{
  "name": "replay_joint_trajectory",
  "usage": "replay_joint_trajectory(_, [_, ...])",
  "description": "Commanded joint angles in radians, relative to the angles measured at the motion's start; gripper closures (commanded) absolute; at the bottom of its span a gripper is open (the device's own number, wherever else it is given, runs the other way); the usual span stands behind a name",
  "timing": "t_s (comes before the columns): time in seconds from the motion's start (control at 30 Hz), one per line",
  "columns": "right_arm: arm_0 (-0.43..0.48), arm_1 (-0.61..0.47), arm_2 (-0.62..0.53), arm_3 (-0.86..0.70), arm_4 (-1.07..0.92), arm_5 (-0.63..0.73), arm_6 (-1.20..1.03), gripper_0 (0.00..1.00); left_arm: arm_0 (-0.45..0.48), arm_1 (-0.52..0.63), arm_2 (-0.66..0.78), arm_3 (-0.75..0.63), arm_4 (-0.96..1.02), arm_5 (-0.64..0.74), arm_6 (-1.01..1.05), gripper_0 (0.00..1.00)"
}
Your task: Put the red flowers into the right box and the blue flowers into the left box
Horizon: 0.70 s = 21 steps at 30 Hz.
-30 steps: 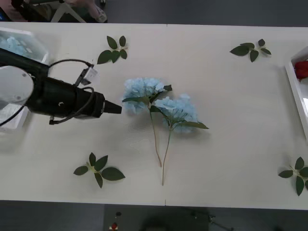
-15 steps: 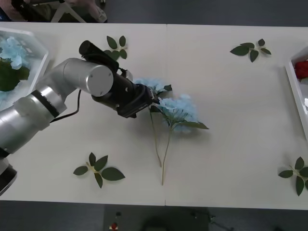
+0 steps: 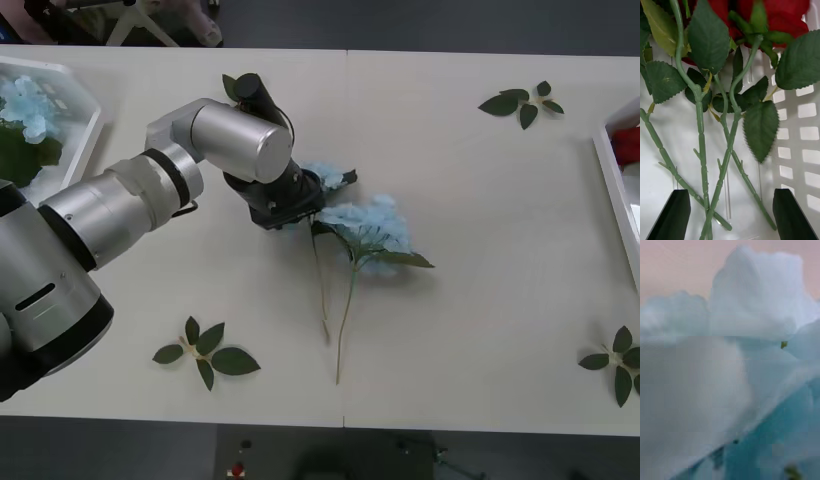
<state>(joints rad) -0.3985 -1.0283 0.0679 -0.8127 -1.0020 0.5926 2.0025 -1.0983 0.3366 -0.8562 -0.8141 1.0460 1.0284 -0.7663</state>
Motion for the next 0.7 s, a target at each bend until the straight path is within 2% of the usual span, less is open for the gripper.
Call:
replay_joint_trajectory(0.03, [-0.033,-0.018,-0.019,-0.029,-0.017,0.016,0.005,0.34,-0.008,0.004,0.02,-0.008,-0.007,-0.004,-0.064,0.35])
replay_joint_trajectory(0.1, [-0.031,-0.019,-0.019,-0.051,-0.056,0.058,0.009,0.34,-0.008,0.004,0.017,-0.01,-0.007,-0.004,-0.067,0.35])
replay_joint_trajectory(0.2, [-0.014,-0.036,-0.019,-0.145,-0.149,0.164,0.004,0.33,-0.008,0.004,-0.017,-0.02,-0.012,-0.005,-0.073,0.47])
replay_joint_trajectory(0.23, [0.001,-0.049,-0.019,-0.192,-0.205,0.2,-0.004,0.33,-0.008,0.005,-0.026,-0.02,-0.015,-0.005,-0.073,0.59])
replay_joint_trajectory(0.27, [0.013,-0.062,-0.019,-0.235,-0.268,0.237,-0.028,0.33,-0.008,0.005,-0.03,-0.02,-0.02,-0.005,-0.074,0.84])
replay_joint_trajectory(0.3, [0.02,-0.068,-0.019,-0.255,-0.297,0.257,-0.047,0.33,-0.008,0.005,-0.03,-0.02,-0.021,-0.005,-0.074,0.95])
replay_joint_trajectory(0.33, [0.03,-0.085,-0.019,-0.31,-0.342,0.302,-0.093,0.33,-0.008,0.01,-0.032,-0.02,-0.03,-0.005,-0.077,1.0])
replay_joint_trajectory(0.6, [0.125,-0.168,-0.019,-0.691,-0.415,0.423,-0.389,0.33,-0.018,0.053,-0.007,-0.033,-0.05,-0.004,-0.08,1.0])
replay_joint_trajectory(0.7, [0.161,-0.173,-0.019,-0.864,-0.409,0.446,-0.587,0.33,-0.037,0.127,0.118,-0.071,-0.037,0.047,-0.088,1.0])
